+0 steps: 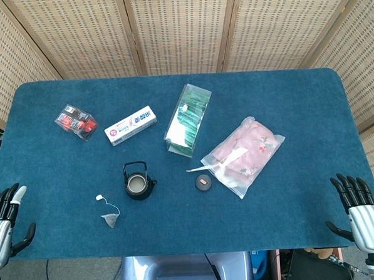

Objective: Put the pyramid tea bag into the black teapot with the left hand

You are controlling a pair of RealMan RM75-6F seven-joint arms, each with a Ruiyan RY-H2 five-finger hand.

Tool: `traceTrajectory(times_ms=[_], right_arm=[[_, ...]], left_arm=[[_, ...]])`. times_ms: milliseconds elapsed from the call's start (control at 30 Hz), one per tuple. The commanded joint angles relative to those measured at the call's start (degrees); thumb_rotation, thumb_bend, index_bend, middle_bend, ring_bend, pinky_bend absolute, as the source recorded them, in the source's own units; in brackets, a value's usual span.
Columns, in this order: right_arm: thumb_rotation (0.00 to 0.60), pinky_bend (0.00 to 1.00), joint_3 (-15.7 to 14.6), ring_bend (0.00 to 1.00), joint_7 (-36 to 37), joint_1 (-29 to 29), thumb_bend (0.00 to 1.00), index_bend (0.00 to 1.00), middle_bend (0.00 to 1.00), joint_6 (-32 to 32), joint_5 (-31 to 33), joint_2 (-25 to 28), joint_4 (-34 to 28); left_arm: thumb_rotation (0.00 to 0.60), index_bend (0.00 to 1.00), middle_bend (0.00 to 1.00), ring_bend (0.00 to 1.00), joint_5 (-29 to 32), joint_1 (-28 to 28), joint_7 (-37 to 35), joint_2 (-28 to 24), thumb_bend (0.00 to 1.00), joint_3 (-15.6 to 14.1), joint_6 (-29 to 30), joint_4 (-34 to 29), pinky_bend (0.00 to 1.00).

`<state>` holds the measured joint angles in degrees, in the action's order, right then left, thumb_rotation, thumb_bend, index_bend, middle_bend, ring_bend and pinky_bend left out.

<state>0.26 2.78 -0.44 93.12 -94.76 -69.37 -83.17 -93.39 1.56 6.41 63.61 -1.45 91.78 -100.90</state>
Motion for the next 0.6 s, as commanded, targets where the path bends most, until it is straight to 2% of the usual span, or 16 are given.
traceTrajectory(times_ms=[33, 600], right_arm=[[0.6, 0.08, 0.0, 0.0, 0.0, 0.1, 0.07, 0.09, 0.14, -0.1, 0.1, 0.0, 0.0], [0.6, 0.08, 0.1, 0.0, 1.2, -0.4, 0.07, 0.09, 0.14, 0.8, 0.2, -0.2, 0.9]], left_arm=[[0.6, 0.04, 0.0, 0.0, 0.0, -0.1, 0.1, 0.0, 0.45, 0.0, -0.1, 0.0, 0.0], [0.6, 0.05, 0.0, 0.0, -0.6, -0.4, 0.6, 0.1, 0.45, 0.0, -0.3, -0.7, 0.0]])
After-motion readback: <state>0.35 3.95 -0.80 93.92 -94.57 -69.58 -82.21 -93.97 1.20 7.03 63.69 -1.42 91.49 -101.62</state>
